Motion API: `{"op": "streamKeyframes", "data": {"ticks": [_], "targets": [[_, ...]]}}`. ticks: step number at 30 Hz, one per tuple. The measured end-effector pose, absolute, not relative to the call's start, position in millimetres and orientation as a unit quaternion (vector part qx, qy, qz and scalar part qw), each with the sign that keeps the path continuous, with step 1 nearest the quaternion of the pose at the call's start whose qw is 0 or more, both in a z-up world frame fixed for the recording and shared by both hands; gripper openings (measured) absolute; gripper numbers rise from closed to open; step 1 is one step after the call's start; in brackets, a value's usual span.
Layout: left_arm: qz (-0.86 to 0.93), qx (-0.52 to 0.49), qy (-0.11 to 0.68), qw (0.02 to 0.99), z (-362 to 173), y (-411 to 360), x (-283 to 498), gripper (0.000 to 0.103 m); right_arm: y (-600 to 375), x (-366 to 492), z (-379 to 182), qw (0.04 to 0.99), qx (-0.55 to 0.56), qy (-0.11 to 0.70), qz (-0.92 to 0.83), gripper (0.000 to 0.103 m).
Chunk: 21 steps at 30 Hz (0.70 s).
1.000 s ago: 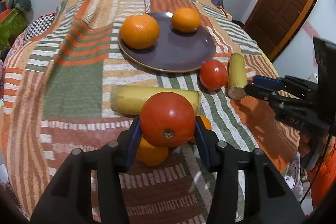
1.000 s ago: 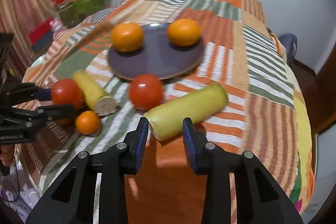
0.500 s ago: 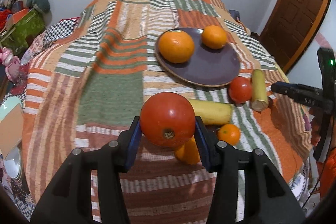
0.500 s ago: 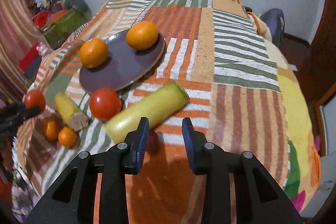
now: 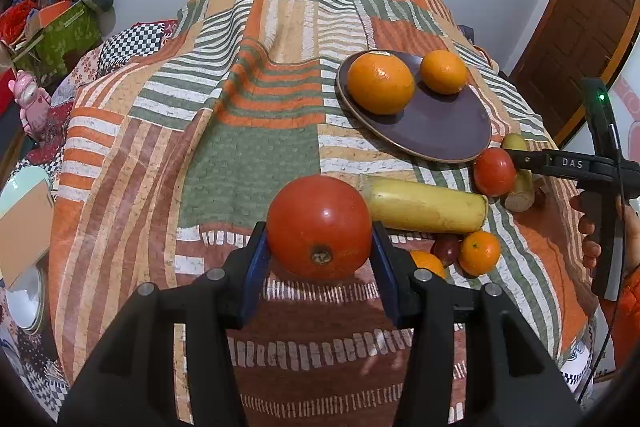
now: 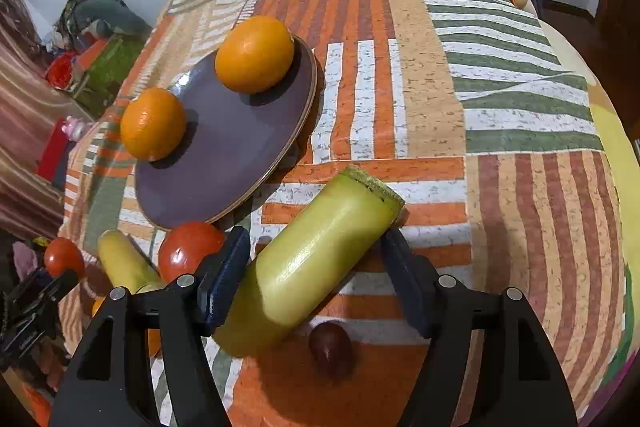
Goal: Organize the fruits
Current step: 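Grasp the pale yellow cylinder upright with the right tool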
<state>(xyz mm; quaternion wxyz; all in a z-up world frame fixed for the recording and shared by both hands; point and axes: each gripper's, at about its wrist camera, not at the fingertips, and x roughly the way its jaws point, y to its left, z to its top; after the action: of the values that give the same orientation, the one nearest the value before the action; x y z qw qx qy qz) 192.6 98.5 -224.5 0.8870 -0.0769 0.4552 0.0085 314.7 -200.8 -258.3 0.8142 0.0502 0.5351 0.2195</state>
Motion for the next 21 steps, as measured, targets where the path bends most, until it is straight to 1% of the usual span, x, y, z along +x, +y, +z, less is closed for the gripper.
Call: {"op": "streamKeyframes", "data": {"ticks": [2, 4, 6, 7, 9, 12, 21], "targets": [[0.007, -0.079, 0.456, 0.887, -225.5, 98.6, 192.5, 0.049, -196.7, 314.5, -258.0, 0.818, 0.039, 0.532, 0.216, 0.061], [0.005, -0.079, 0.455, 0.887, -224.7, 97.3, 192.4, 0.049, -198.5, 315.5, -256.0, 0.82, 0.046, 0.529, 0.215, 0.05], [0.003, -0.078, 0.452, 0.889, -221.9, 95.7, 192.5, 0.049, -205.1, 317.6, -253.6, 0.817, 0.07, 0.528, 0.223, 0.045], [0.002, -0.077, 0.449, 0.89, -219.6, 94.7, 192.3, 0.049, -205.8, 318.3, -253.0, 0.817, 0.075, 0.526, 0.225, 0.04], [0.001, -0.075, 0.446, 0.892, -215.8, 93.5, 192.0, 0.049, -205.1, 316.5, -249.4, 0.817, 0.073, 0.522, 0.234, 0.036], [0.0, -0.073, 0.44, 0.895, -209.2, 90.6, 192.9, 0.049, -199.0, 308.8, -239.5, 0.827, 0.055, 0.506, 0.241, 0.034], [-0.012, -0.062, 0.424, 0.904, -187.9, 78.0, 199.4, 0.049, -202.3, 291.4, -200.1, 0.854, 0.042, 0.449, 0.259, 0.034]]}}
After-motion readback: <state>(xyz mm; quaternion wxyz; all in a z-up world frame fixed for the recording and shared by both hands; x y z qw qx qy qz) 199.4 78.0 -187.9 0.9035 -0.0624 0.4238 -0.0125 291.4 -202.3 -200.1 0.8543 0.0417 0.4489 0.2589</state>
